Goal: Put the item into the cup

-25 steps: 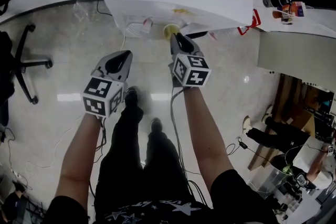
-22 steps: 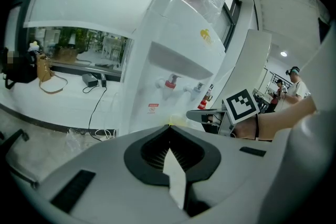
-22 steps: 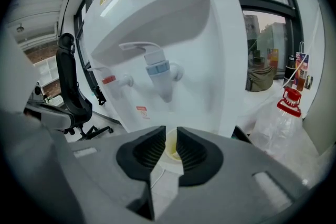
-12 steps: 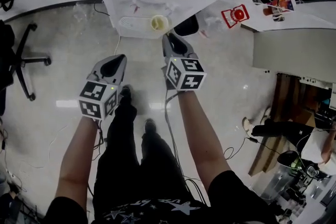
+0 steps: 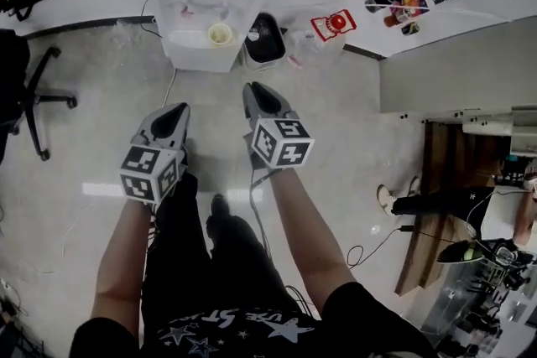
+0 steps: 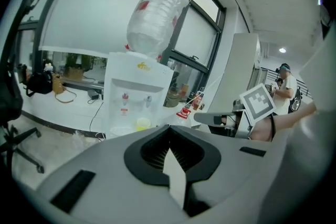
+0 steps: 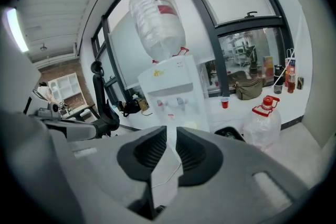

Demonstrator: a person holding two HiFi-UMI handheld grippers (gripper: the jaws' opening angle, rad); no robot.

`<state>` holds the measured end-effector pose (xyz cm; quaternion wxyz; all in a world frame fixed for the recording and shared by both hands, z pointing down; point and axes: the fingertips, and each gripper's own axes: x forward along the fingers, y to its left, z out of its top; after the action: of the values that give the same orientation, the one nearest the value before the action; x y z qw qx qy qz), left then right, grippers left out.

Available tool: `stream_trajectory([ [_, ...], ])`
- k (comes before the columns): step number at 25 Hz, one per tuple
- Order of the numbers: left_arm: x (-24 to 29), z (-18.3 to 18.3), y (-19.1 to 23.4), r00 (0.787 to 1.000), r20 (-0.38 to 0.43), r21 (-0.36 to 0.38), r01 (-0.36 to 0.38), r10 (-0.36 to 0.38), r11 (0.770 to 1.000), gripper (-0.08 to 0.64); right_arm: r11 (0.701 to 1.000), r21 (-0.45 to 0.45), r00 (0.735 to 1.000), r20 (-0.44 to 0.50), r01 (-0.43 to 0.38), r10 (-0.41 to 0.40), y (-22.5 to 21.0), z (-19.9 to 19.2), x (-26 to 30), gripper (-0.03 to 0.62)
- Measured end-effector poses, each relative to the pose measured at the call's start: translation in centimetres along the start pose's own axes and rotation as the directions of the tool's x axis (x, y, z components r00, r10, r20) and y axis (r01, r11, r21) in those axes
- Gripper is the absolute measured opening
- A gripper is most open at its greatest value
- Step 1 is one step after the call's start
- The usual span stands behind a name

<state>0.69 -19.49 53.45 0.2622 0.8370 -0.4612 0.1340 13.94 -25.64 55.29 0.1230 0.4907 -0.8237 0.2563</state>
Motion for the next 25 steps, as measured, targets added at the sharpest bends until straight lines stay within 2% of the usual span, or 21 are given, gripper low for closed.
stream_trajectory([
  [3, -3.0, 1.5, -3.1, 0.999, 0.04, 0.002, -0.02, 0.02, 1.0, 0.003, 1.0, -0.003, 1.0, 0.017, -0.026, 0.026, 1.0, 0.9, -4.2, 0.048],
  [4, -4.0, 1.7, -4.1, 0.999, 0.045, -0.002, -0.027, 0.027, 1.0, 0.003, 1.0, -0.005, 0.999, 0.021, -0.03, 0.03, 1.3, 1.1, -5.6, 0.004],
  [10, -8.1, 2.0, -8.3, 0.995, 0.076, -0.023, -0.057, 0.059, 0.998, 0.003, 0.996, -0.021, 0.996, 0.037, -0.086, 0.087, 3.3, 1.7, -10.4, 0.003],
  [14, -9.7, 0.9, -9.7, 0.996, 0.048, -0.019, -0.07, 0.071, 0.997, 0.003, 0.99, 0.038, 0.991, 0.02, -0.136, 0.136, 5.0, 0.1, -12.1, 0.002],
  [18, -11.0, -0.3, -10.5, 0.996, 0.036, -0.026, -0.078, 0.079, 0.997, 0.003, 0.984, 0.06, 0.986, -0.005, -0.168, 0.168, 6.1, -1.5, -13.6, 0.0],
  [25, -14.3, -2.1, -11.4, 0.996, 0.041, -0.031, -0.072, 0.073, 0.997, 0.003, 0.984, 0.018, 0.984, -0.004, -0.176, 0.176, 9.2, -2.0, -15.3, 0.0],
])
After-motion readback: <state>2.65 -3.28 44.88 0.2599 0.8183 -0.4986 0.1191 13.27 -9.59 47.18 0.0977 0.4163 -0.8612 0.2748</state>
